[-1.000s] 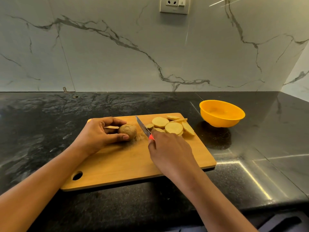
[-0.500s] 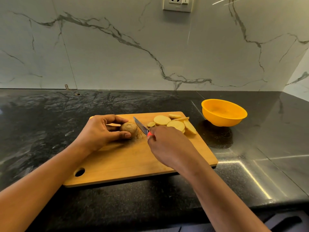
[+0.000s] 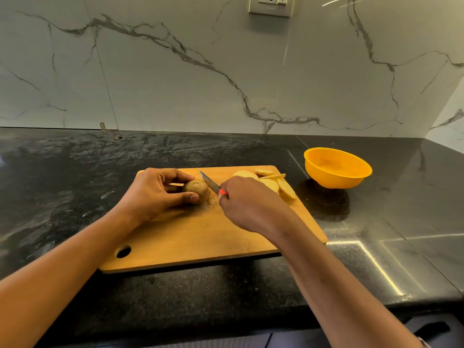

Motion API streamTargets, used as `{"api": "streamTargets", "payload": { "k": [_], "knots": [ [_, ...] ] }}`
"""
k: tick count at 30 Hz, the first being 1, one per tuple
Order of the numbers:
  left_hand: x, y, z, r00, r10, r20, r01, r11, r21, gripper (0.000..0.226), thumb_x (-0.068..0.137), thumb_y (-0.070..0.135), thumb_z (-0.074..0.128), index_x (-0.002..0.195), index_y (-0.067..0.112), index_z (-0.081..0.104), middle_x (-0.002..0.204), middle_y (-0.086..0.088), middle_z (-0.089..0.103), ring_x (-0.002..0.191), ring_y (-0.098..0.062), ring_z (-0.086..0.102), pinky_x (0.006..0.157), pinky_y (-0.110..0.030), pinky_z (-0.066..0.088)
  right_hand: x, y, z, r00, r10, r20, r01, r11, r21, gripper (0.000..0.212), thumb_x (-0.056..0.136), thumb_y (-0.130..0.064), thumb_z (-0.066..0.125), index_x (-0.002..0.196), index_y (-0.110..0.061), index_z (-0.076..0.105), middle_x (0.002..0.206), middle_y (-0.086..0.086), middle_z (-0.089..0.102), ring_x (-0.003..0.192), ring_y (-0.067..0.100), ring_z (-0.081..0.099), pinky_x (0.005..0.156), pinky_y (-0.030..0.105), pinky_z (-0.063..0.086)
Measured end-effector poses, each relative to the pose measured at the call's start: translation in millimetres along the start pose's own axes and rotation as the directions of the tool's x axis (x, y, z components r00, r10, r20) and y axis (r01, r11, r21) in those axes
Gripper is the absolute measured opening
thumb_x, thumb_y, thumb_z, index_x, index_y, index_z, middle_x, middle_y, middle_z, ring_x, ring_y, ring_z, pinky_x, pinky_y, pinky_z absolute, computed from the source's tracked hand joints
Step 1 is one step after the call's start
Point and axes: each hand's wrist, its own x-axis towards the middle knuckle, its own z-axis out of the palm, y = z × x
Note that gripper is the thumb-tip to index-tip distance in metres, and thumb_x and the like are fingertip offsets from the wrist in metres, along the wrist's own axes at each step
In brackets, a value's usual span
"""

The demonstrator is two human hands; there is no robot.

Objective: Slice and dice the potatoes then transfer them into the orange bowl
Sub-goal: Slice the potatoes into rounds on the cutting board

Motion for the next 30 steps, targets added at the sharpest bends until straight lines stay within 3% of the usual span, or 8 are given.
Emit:
{"api": "streamTargets", "payload": {
  "k": [3, 13, 21, 24, 30],
  "knots": [
    [1, -2, -3, 1.0, 0.004, 0.006, -0.004, 1.0, 0.007, 0.054, 0.05, 0.035, 0.082, 0.1, 0.02, 0.07, 0.098, 0.002, 0.073, 0.094, -0.009, 0.068, 0.091, -0.034, 0.052, 7, -5, -5, 0.999, 0.011, 0.031, -0.011, 1.0, -0.001, 0.023, 0.098, -0.018, 0.046, 0.115, -0.013, 0.061, 0.088, 0.002, 0.061, 0.078, 0.017, 0.059, 0.07, 0.031, 0.054],
    [2, -4, -3, 1.0, 0.012, 0.02, -0.012, 1.0, -0.003, 0.051, 0.052, 0.034, 0.081, 0.1, 0.021, 0.07, 0.099, 0.002, 0.073, 0.096, -0.009, 0.068, 0.093, -0.036, 0.052, 7, -7, -13, 0.997, 0.018, 0.076, -0.02, 1.0, 0.02, 0.024, 0.1, -0.017, 0.046, 0.116, -0.01, 0.061, 0.084, 0.004, 0.061, 0.071, 0.014, 0.057, 0.063, 0.026, 0.051],
    [2, -3, 0, 1.0, 0.023, 0.009, -0.023, 1.0, 0.009, 0.048, 0.057, 0.026, 0.08, 0.103, 0.02, 0.068, 0.099, 0.004, 0.072, 0.095, -0.005, 0.067, 0.088, -0.02, 0.052, -3, -20, 14, 1.0, 0.009, 0.028, -0.006, 0.993, -0.121, 0.024, 0.1, -0.021, 0.044, 0.118, -0.014, 0.058, 0.111, 0.005, 0.063, 0.094, 0.019, 0.057, 0.07, 0.029, 0.041],
    [1, -3, 0, 1.0, 0.016, -0.003, -0.016, 1.0, 0.005, 0.046, 0.057, 0.027, 0.08, 0.101, 0.022, 0.068, 0.098, 0.005, 0.072, 0.094, -0.004, 0.067, 0.087, -0.019, 0.052, -12, -24, 17, 1.0, -0.025, 0.001, 0.025, 0.982, -0.187, 0.024, 0.101, -0.018, 0.041, 0.117, -0.013, 0.057, 0.112, 0.006, 0.062, 0.098, 0.021, 0.058, 0.069, 0.03, 0.039],
    [3, -1, -3, 0.999, -0.031, -0.025, 0.03, 0.999, -0.024, 0.04, 0.057, 0.03, 0.077, 0.095, 0.027, 0.068, 0.095, 0.008, 0.071, 0.09, 0.0, 0.066, 0.077, -0.012, 0.051, -48, -16, 15, 0.994, 0.019, 0.109, 0.006, 0.973, -0.23, 0.022, 0.099, -0.019, 0.046, 0.12, -0.013, 0.052, 0.112, 0.005, 0.057, 0.099, 0.022, 0.055, 0.069, 0.032, 0.038]
  ]
}}
